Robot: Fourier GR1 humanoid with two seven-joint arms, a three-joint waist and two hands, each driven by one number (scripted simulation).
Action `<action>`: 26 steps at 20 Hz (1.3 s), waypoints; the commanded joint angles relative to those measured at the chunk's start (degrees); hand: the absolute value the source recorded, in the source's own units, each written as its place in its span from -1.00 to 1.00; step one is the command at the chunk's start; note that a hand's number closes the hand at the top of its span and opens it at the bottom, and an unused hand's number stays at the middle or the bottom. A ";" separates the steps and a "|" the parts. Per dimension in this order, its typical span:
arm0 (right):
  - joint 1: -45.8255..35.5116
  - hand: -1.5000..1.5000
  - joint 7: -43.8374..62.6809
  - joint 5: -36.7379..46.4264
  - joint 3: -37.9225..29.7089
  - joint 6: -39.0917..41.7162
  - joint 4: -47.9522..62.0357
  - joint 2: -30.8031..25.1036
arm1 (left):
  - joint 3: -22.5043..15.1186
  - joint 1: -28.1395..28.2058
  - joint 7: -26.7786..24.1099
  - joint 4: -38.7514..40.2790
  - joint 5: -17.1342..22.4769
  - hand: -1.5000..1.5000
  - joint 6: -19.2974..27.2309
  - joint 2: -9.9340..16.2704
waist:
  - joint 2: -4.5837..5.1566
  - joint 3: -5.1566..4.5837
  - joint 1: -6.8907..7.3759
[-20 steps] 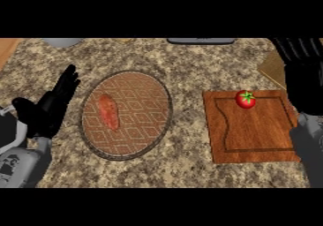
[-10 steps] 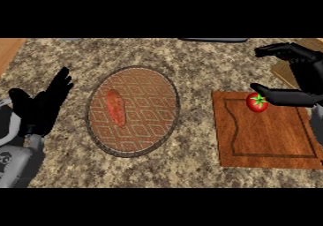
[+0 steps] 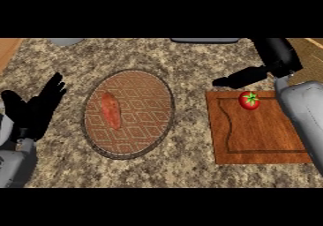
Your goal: Pick the tomato from the cutting board and place it in the basket
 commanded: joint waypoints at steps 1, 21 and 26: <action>-7.09 -1.00 14.40 1.24 0.89 6.36 1.38 -6.57 | 0.16 2.02 -1.08 0.32 -0.23 0.00 -0.21 -0.49 | -0.37 -0.11 -0.39; -25.59 -1.00 30.38 1.10 -1.74 48.74 20.53 -24.66 | 1.69 -2.64 1.35 2.40 -2.10 0.00 -0.53 -1.67 | 0.06 0.04 -0.68; -14.44 -1.00 27.31 -1.52 -7.22 44.72 13.09 -25.14 | 2.52 -0.16 2.25 -0.35 -2.79 0.00 -0.77 -1.40 | -0.23 0.08 -1.26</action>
